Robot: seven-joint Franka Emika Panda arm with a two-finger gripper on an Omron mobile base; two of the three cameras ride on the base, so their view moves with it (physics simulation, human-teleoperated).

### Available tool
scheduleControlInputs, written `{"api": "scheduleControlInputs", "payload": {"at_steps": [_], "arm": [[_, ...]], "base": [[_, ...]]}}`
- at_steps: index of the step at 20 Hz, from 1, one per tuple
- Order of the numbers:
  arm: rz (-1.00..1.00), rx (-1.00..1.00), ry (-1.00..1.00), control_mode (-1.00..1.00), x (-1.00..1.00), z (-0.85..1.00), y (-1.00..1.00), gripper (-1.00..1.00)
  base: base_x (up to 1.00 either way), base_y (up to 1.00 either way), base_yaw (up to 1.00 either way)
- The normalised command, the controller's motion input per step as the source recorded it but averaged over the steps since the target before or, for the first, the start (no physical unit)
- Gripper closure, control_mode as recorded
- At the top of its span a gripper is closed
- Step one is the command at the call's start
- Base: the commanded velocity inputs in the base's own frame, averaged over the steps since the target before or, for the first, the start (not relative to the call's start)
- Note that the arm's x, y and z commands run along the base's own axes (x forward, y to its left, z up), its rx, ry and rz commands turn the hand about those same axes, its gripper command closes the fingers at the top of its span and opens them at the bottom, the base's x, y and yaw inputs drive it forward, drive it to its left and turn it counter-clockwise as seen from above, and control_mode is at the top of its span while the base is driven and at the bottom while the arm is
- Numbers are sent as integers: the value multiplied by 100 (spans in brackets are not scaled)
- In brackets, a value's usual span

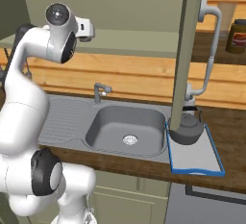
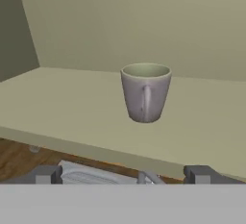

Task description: Pick the kettle from the counter and place it on the tray. Then pick the mug from the cabinet and place it on the tray. Then close the cabinet doors.

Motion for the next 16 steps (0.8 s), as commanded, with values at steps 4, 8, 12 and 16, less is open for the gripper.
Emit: {"api": "scheduleControlInputs", "payload": {"at_steps": [4, 8, 12, 16], "arm": [[0, 0, 3, -100, 27, -14, 0, -100], [0, 0, 2, -100, 28, -10, 0, -100], [0, 0, 1, -100, 28, 0, 0, -100], [0, 0, 0, -100, 18, 0, 3, -100]], "base": [[0, 0, 0], [0, 0, 0], [0, 0, 0], [0, 0, 0]]}}
